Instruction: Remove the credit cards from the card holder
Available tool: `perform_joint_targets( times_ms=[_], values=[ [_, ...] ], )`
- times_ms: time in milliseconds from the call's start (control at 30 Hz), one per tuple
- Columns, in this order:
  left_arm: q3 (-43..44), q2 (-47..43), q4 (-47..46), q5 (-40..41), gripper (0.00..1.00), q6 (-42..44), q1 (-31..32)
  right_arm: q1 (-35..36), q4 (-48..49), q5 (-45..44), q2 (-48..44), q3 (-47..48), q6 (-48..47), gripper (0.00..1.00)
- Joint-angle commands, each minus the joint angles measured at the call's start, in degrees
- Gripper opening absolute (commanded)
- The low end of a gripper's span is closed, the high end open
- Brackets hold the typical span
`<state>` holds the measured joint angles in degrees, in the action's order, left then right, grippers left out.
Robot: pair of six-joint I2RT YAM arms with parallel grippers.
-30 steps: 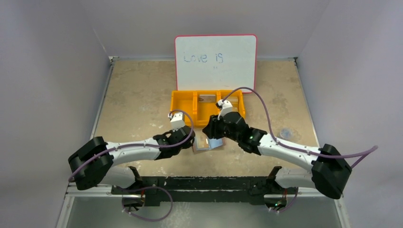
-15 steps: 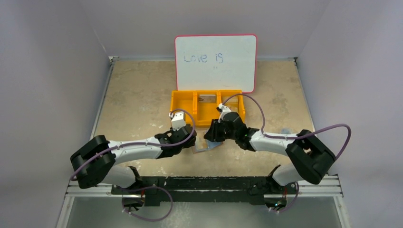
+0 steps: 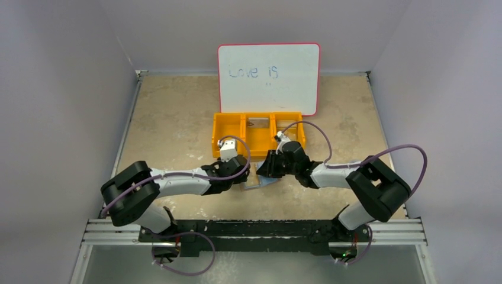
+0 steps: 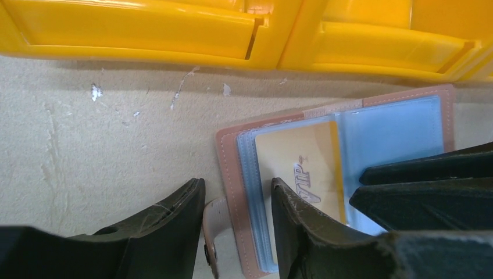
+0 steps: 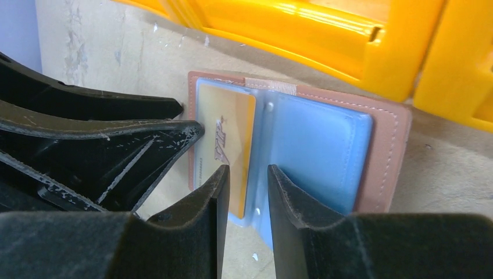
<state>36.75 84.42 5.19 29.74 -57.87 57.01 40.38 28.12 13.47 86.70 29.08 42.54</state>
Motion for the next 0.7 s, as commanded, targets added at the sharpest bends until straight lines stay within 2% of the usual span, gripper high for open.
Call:
perform_joint_targets(
  times_ms=[0, 267, 433, 667],
  values=[
    [1.1, 1.1, -3.2, -0.5, 0.44, 1.0, -0.1, -0.9, 4.6, 1.6, 0.3, -1.0, 1.9, 0.33],
    [0.6, 3.8, -2.5, -1.4, 0.37, 0.5, -0.1, -1.7, 6.6, 3.1, 3.2, -1.5, 3.8, 0.31],
    [0.4, 5.2, -2.2, -2.0, 0.27, 0.5, -0.1, -2.8, 11.1, 6.7, 5.5, -3.0, 6.0, 0.28],
    [0.2, 5.7, -2.1, -2.5, 0.16, 0.5, -0.1, -4.1, 17.6, 10.5, 8.2, -4.4, 9.8, 0.16]
  ],
)
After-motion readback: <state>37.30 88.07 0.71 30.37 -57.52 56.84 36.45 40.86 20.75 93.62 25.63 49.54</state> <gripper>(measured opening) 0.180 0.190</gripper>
